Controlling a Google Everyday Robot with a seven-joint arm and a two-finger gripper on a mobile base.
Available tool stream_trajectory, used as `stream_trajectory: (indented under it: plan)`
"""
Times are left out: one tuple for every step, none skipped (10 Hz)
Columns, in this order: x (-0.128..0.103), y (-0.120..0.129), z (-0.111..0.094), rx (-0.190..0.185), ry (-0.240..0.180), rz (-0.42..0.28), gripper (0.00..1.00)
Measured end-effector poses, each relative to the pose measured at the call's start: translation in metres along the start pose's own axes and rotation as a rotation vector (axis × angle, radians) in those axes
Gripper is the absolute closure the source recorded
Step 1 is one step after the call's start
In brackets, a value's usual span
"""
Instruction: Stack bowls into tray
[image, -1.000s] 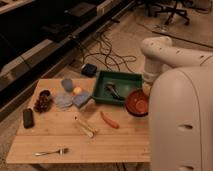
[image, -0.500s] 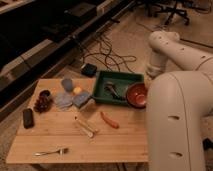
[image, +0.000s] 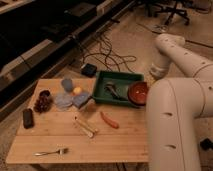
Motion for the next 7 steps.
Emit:
stream_trajectory:
  plan:
    - [-0.002,0.0,0.003,-0.011,-0.017,0.017,1.0]
    - [-0.003,0.0,0.004,-0.015,-0.035,0.032,1.0]
    - [-0.005,-0.001,0.006,-0.017,-0.048,0.048,1.0]
    - [-0.009,0.0,0.008,-0.019,-0.059,0.062,1.0]
    - [-0.012,-0.001,0.01,-0.021,-0.064,0.071,1.0]
    - [-0.015,-0.002,0.012,-0.023,-0.072,0.082,1.0]
    - [-0.019,-0.004,0.016,-0.025,-0.081,0.095,1.0]
